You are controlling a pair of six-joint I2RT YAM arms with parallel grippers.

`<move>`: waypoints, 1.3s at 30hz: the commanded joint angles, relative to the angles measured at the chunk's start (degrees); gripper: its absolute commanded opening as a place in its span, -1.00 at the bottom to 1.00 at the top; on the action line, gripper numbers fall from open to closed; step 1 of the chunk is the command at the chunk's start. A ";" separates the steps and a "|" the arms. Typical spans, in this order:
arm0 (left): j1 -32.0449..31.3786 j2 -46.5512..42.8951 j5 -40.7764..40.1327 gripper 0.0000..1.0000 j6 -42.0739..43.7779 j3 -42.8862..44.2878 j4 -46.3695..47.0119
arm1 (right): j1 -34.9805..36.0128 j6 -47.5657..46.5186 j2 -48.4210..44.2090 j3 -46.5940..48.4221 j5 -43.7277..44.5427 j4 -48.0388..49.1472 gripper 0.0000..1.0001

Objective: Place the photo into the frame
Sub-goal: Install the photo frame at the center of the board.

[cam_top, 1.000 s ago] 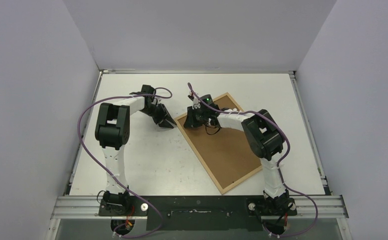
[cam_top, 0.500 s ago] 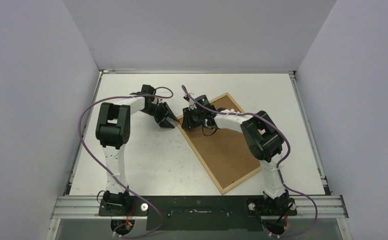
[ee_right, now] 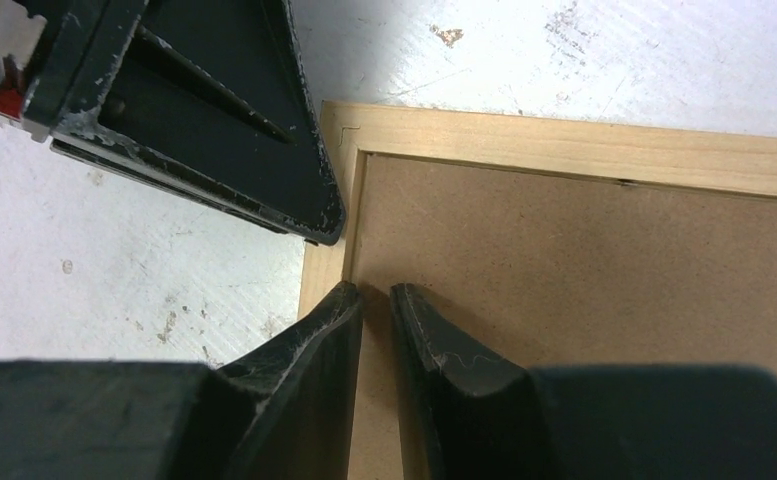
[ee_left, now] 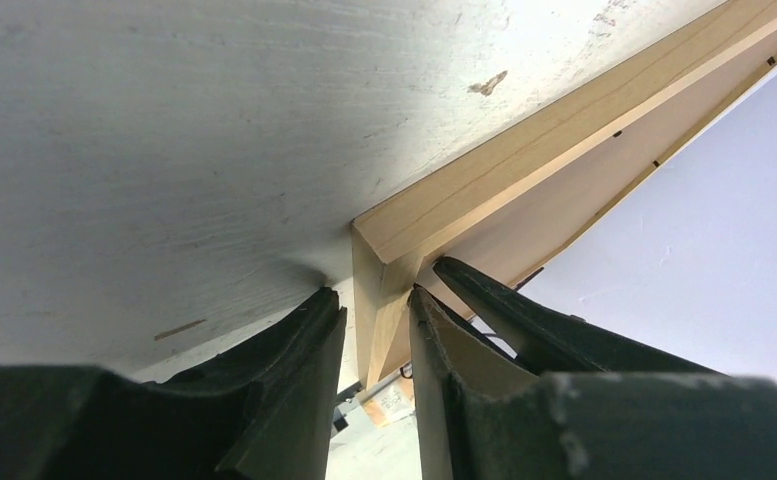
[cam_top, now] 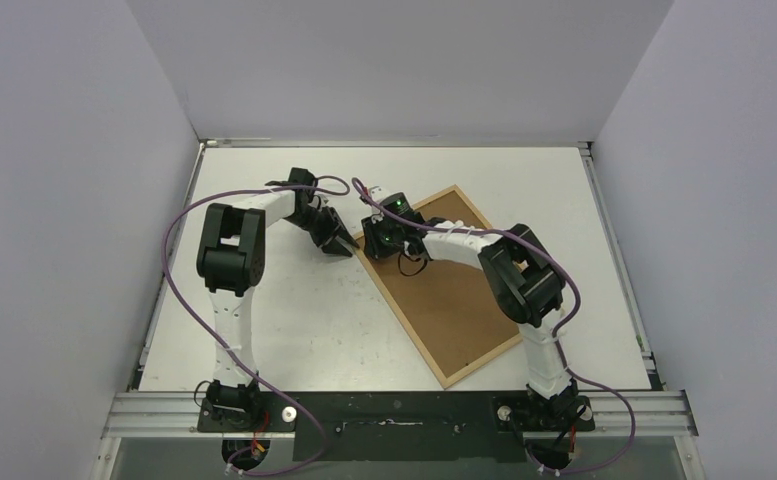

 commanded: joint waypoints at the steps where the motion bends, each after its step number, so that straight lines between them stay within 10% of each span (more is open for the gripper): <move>1: -0.91 4.86 -11.39 -0.38 3.16 -1.80 -3.07 | -0.81 -3.89 7.86 -6.52 7.74 -13.52 -0.50; 27: -0.78 7.37 -14.22 -0.53 4.04 -1.67 -4.13 | -1.97 -5.51 -1.50 -9.16 4.99 -14.30 -0.38; 39: 2.01 -1.04 -6.15 -0.16 11.89 6.41 2.78 | -10.75 18.07 -16.83 -9.74 10.53 -13.25 -0.30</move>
